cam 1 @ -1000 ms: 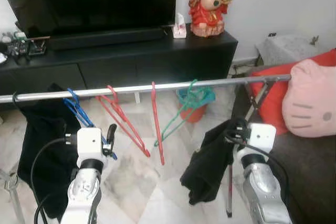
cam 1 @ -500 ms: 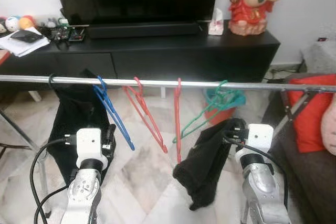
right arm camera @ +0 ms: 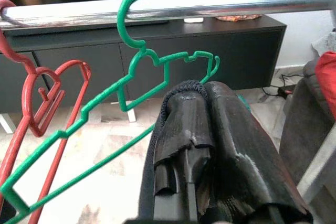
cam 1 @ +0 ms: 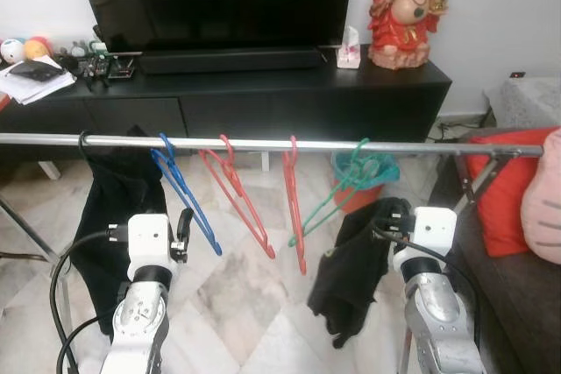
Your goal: Hang hanger
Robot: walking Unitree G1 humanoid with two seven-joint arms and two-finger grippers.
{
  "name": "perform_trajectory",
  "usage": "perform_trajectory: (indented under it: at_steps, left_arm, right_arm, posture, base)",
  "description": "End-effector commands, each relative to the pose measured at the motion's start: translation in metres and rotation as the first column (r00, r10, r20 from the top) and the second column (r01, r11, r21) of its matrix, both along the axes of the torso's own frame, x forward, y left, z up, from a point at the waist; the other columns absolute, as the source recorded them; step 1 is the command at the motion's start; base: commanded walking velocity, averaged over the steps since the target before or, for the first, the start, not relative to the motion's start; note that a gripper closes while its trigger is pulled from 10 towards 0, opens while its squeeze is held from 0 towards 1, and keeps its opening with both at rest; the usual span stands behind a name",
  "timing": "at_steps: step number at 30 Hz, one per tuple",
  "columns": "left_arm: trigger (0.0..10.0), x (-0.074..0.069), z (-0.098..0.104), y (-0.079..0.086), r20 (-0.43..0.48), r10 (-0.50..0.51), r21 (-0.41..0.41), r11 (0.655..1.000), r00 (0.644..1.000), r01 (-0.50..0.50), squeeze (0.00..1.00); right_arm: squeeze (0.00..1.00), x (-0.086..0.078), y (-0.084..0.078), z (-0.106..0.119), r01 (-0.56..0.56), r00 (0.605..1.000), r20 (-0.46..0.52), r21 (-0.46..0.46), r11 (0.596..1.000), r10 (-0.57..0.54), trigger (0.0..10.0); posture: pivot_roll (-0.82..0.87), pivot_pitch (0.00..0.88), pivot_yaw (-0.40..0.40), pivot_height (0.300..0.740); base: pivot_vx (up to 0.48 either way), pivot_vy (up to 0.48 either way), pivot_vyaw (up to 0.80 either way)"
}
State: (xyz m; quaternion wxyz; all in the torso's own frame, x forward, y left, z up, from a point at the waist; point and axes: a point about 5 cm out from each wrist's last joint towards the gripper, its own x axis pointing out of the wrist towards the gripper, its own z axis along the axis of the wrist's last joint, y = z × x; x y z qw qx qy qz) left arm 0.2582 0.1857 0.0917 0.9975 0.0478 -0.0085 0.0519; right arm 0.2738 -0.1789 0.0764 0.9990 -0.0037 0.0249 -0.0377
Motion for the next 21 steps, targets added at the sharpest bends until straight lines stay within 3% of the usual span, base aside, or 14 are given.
perform_trajectory:
  at_steps: [1,12,18,21]
  left_arm:
    - [10.0,0.002,0.004,0.000,0.010,-0.006,0.012,1.000,1.000,0.006,0.00]
    - [10.0,0.002,0.007,-0.001,0.028,-0.010,0.012,1.000,1.000,0.010,0.00]
    - [10.0,0.002,0.014,-0.004,0.051,-0.043,0.040,0.998,0.998,0.041,0.00]
    - [10.0,0.004,0.029,-0.010,0.047,-0.087,0.079,0.993,0.995,0.083,0.00]
  right_arm:
    - [0.00,0.003,-0.002,0.007,0.007,0.999,0.033,0.005,1.000,-0.007,10.0]
    - [0.00,0.004,-0.001,0.006,0.004,1.000,0.030,0.009,1.000,-0.004,10.0]
    - [0.00,0.003,-0.001,0.005,0.005,1.000,0.028,0.010,1.000,-0.005,10.0]
    - [0.00,0.003,-0.002,0.006,0.006,1.000,0.029,0.007,1.000,-0.006,10.0]
  posture:
    - [-0.03,0.000,0.000,0.740]
    - [-0.03,0.000,0.000,0.740]
    - [-0.04,0.000,0.002,0.740]
    - [-0.04,0.000,0.002,0.740]
  base:
    - [0.315,0.000,0.00]
    - [0.320,0.000,0.00]
    - [0.000,0.000,0.00]
    - [0.000,0.000,0.00]
